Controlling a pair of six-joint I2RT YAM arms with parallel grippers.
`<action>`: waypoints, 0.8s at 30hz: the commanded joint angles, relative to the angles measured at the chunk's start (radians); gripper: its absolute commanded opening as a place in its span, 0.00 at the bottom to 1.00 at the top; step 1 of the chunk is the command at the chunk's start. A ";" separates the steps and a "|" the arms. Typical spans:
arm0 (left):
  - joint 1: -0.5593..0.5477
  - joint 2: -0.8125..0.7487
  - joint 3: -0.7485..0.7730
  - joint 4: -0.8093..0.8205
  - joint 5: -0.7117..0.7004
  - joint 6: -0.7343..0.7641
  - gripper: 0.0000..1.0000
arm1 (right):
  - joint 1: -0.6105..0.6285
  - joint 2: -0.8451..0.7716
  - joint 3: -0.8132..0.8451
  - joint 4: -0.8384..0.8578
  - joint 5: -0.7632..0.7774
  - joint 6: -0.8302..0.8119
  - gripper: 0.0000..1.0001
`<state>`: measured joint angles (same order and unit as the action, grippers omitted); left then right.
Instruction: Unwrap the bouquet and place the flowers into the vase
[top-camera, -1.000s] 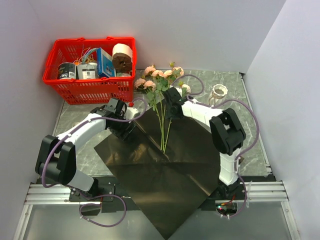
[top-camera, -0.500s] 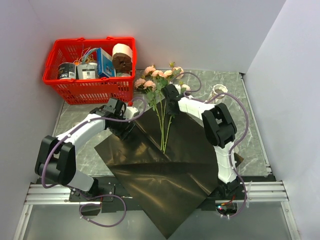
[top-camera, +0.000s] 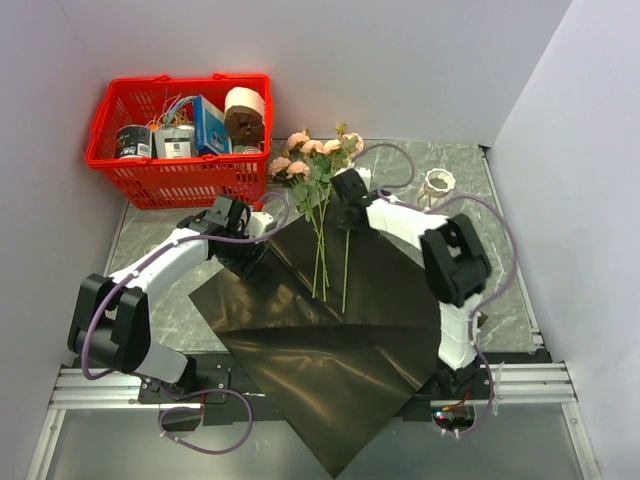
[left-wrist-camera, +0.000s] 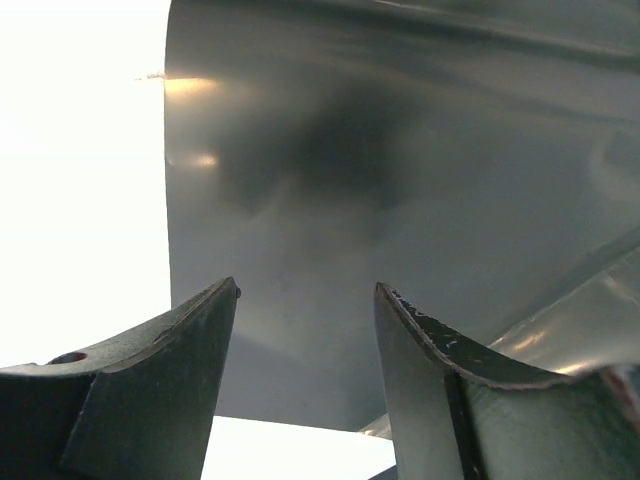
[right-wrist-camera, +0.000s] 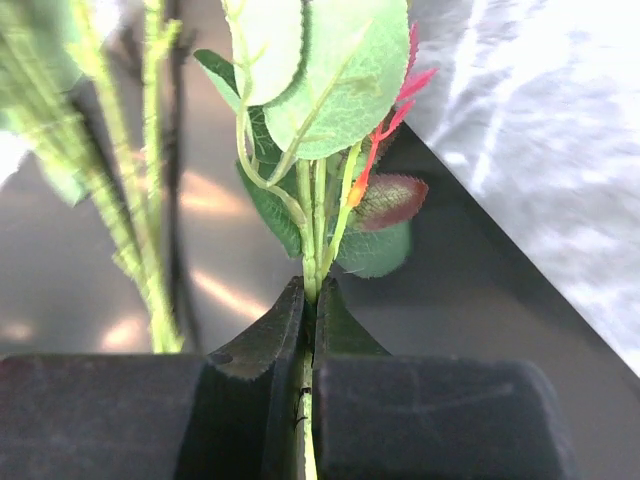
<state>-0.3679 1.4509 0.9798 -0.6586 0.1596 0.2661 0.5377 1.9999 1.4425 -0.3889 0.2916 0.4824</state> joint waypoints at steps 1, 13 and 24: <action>0.012 -0.023 0.030 -0.001 0.011 -0.024 0.63 | 0.004 -0.225 -0.043 0.114 0.038 0.001 0.00; 0.044 -0.053 0.049 -0.009 0.064 -0.036 0.63 | 0.007 -0.584 -0.051 0.480 0.131 -0.376 0.00; 0.069 -0.090 0.073 -0.033 0.106 -0.025 0.63 | -0.105 -0.664 -0.105 1.134 0.273 -0.882 0.00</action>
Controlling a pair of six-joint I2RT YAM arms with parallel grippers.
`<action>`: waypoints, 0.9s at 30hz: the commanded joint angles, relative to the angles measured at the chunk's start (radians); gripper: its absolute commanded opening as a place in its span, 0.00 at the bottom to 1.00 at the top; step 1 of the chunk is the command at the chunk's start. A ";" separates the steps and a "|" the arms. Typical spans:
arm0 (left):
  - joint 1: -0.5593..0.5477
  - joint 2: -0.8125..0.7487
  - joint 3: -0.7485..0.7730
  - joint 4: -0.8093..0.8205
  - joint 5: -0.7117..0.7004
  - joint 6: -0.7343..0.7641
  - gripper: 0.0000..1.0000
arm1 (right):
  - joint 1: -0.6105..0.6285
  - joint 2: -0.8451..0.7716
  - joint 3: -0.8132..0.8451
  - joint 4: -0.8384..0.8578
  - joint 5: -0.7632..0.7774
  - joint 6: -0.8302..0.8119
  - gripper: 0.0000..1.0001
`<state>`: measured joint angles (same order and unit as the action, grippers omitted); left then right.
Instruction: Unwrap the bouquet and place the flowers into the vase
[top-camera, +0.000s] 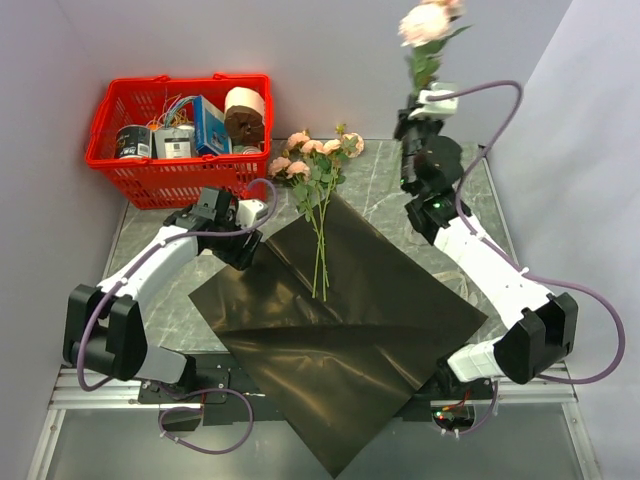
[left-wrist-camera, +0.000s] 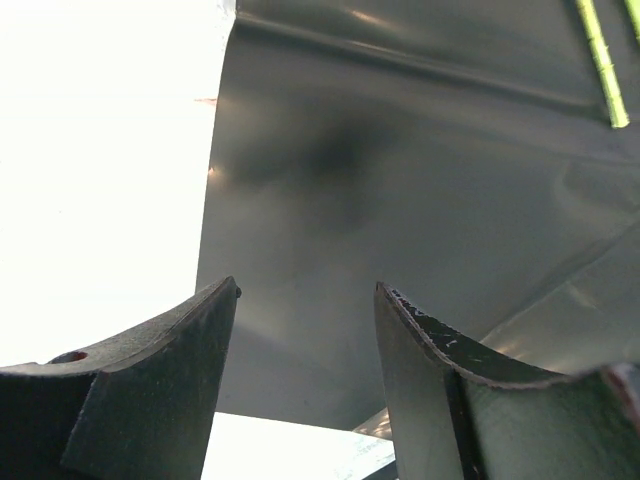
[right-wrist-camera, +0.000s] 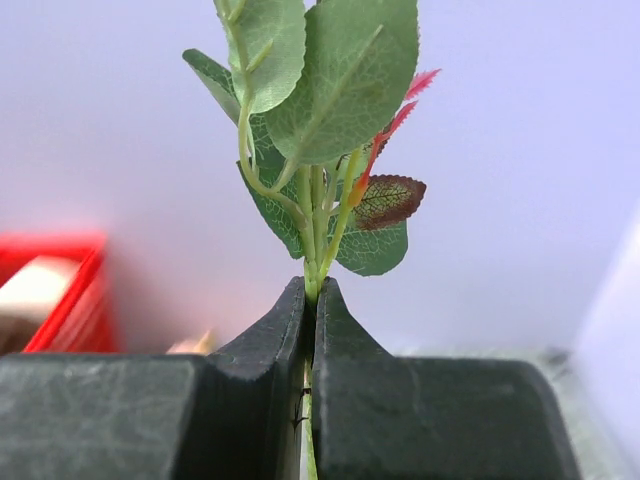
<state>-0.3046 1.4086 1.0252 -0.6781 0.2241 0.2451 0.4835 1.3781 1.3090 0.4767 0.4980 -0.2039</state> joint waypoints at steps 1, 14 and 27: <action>0.007 -0.051 0.027 -0.017 0.038 -0.001 0.63 | -0.059 -0.044 0.026 0.292 0.070 -0.209 0.00; 0.010 -0.051 0.009 -0.011 0.057 0.005 0.63 | -0.155 -0.122 -0.036 0.330 0.088 -0.213 0.00; 0.009 -0.056 0.012 -0.026 0.064 0.014 0.64 | -0.194 -0.099 -0.204 0.413 0.088 -0.212 0.00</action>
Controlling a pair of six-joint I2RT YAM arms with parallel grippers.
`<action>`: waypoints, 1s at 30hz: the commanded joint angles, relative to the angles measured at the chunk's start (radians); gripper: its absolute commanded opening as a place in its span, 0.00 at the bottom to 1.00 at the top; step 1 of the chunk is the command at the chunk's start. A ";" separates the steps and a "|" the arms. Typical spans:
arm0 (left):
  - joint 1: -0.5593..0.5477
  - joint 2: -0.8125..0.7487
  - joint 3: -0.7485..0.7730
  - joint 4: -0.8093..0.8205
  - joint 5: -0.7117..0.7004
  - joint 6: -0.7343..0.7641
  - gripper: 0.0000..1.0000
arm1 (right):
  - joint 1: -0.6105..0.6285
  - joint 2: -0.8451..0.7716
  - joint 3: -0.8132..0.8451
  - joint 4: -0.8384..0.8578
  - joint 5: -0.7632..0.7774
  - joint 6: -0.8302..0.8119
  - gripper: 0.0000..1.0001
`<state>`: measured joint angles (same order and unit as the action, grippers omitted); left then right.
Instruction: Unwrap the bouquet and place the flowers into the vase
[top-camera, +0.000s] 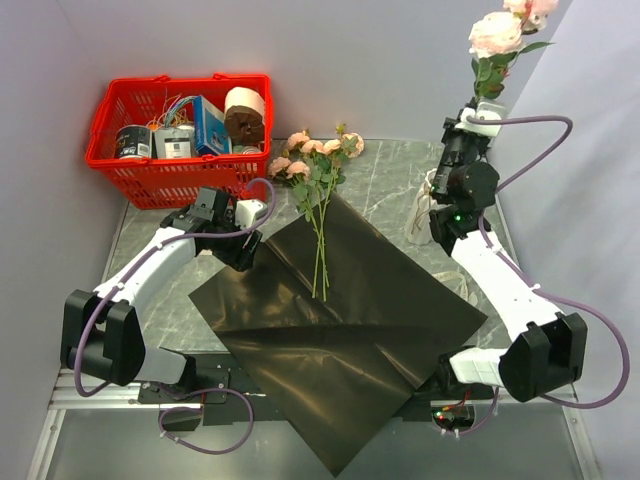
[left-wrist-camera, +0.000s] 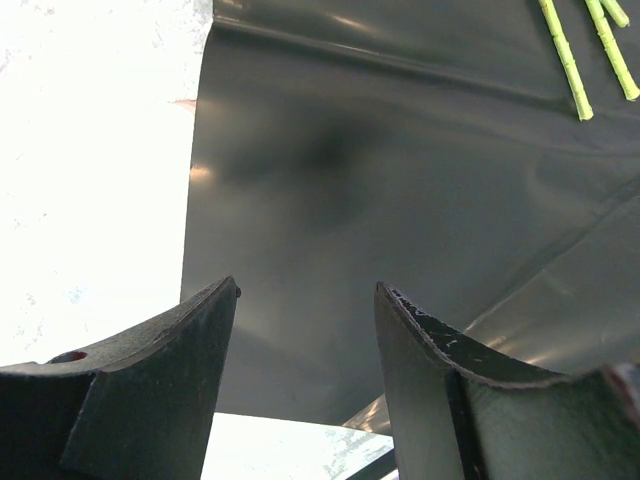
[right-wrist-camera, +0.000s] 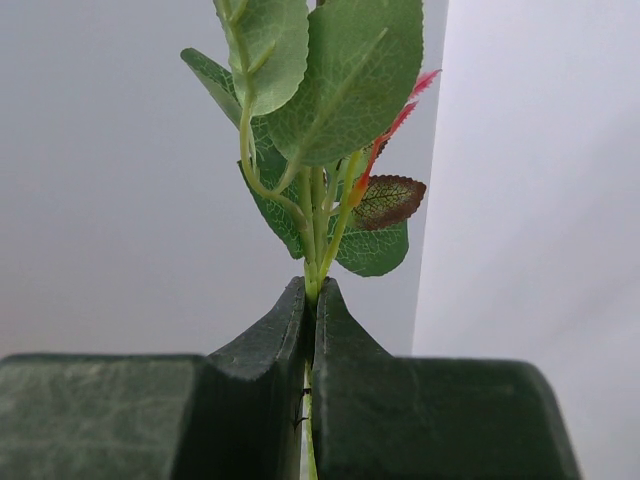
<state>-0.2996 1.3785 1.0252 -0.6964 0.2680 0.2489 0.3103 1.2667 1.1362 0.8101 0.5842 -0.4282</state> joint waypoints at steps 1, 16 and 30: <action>0.005 -0.025 0.013 -0.014 0.019 0.012 0.64 | -0.023 0.023 -0.039 0.081 0.002 0.019 0.00; 0.007 -0.044 0.029 -0.025 0.005 0.024 0.65 | 0.061 -0.142 -0.049 -0.435 0.012 0.244 0.80; 0.010 -0.067 0.015 -0.015 -0.004 0.010 0.67 | 0.385 -0.029 0.161 -0.843 -0.049 0.357 0.79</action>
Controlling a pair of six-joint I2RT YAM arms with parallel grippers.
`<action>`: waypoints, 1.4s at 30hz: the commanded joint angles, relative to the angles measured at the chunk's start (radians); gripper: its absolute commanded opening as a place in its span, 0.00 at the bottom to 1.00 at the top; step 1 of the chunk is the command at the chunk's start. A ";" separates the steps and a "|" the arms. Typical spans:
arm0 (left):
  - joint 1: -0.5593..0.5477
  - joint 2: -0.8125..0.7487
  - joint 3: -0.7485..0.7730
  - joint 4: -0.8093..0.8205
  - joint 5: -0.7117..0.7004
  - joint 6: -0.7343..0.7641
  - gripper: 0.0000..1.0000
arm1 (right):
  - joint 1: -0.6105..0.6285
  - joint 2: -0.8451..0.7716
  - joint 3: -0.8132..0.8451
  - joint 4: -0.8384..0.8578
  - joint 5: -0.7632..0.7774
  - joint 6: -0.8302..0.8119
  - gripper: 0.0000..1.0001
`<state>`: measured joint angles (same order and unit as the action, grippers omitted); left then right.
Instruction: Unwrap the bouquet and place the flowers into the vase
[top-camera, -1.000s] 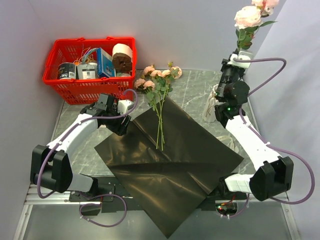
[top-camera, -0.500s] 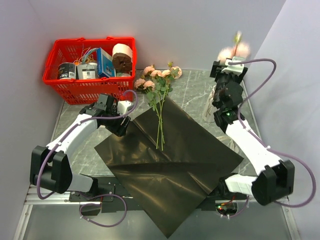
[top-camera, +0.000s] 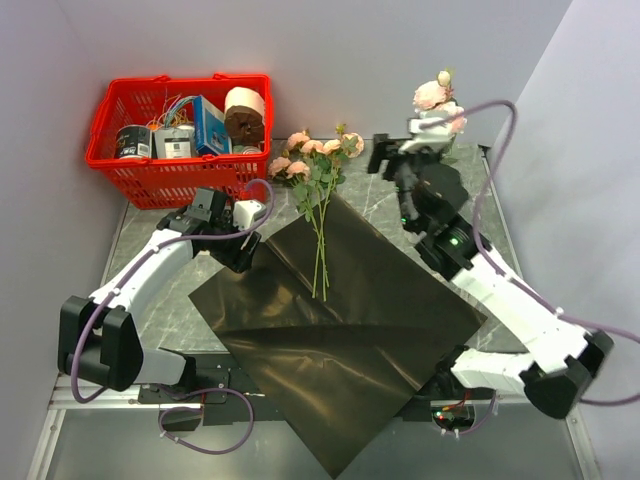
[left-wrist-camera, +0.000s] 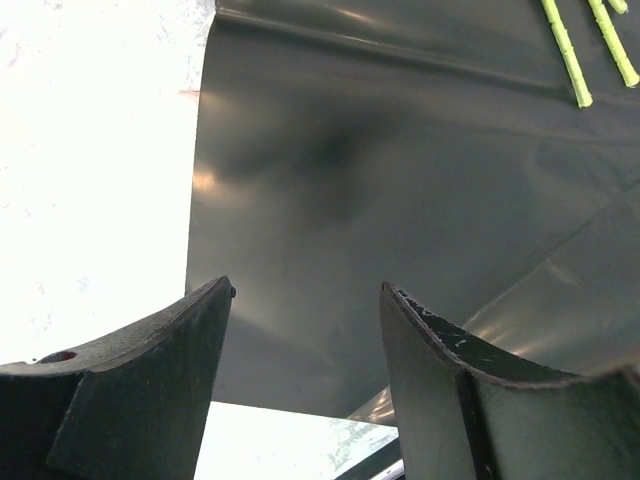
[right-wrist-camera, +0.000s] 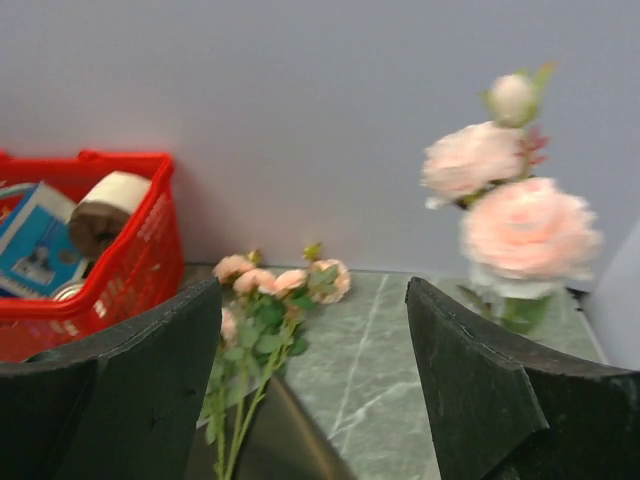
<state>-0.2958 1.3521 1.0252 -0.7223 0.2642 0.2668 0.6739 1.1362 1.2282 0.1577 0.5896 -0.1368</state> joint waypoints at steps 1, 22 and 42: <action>0.006 -0.042 0.013 0.012 -0.002 -0.012 0.68 | 0.019 0.132 0.101 -0.226 -0.085 0.106 0.79; 0.021 -0.039 -0.027 0.055 -0.115 -0.043 0.83 | -0.111 0.970 0.548 -0.592 -0.366 0.509 0.54; 0.040 -0.028 -0.025 0.043 -0.111 0.006 0.83 | -0.154 1.286 0.948 -0.785 -0.326 0.505 0.51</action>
<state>-0.2649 1.3357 0.9855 -0.6849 0.1520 0.2512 0.5255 2.3867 2.0460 -0.5434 0.2245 0.3599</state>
